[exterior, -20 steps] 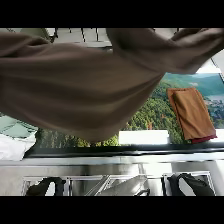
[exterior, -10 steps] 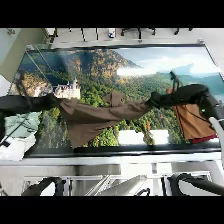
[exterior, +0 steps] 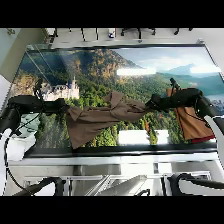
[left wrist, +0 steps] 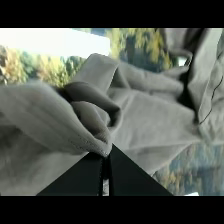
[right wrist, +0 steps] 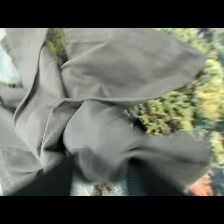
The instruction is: Fold the shirts.
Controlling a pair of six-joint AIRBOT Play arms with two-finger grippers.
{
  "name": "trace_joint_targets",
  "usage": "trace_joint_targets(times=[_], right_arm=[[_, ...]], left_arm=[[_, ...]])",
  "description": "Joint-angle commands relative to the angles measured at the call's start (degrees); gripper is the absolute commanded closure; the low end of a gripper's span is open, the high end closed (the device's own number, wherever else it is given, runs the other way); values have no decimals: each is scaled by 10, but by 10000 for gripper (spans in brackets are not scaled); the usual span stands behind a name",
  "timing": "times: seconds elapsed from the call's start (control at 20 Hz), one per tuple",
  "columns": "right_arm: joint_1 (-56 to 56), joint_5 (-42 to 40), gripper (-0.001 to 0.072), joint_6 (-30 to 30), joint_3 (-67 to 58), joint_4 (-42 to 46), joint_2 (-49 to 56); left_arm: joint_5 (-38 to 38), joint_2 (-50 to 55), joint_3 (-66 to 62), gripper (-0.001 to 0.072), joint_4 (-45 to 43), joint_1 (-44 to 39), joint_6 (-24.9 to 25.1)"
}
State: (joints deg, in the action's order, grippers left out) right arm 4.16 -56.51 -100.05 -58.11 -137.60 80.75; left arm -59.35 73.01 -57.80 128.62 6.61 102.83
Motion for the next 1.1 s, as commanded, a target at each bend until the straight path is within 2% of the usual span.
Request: trace_joint_targets(times=[0.0, 0.1, 0.2, 0.35, 0.45, 0.55, 0.65, 0.85, 1.05], right_arm=[[10, -15, 282, -6, -17, -1, -5], [10, -17, 282, -5, -41, -9, -18], [4, -19, 274, -7, -51, -64, -34], [-9, -41, 273, -6, -51, -64, -47], [30, -30, 274, -4, -58, -69, -47], [52, -72, 275, 5, -57, -71, -47], [28, -127, 275, 5, -29, -69, -51], [-113, -11, 275, 35, 96, -74, -58], [-229, 82, 275, 75, 130, -76, -14]], left_arm=[[-18, 7, 15, 692, 0, 0, 14], [-19, 7, 24, 692, 0, 0, 29], [-23, 7, 25, 691, 0, 0, 34], [-23, 7, 25, 691, 0, 0, 37], [-21, 7, 25, 691, 0, 0, 40], [-25, 7, 25, 691, 1, 0, 43], [-25, 7, 25, 692, 1, -4, 43], [-21, 7, 25, 691, 0, -23, 43], [-21, 7, 25, 691, 0, -30, 43]])
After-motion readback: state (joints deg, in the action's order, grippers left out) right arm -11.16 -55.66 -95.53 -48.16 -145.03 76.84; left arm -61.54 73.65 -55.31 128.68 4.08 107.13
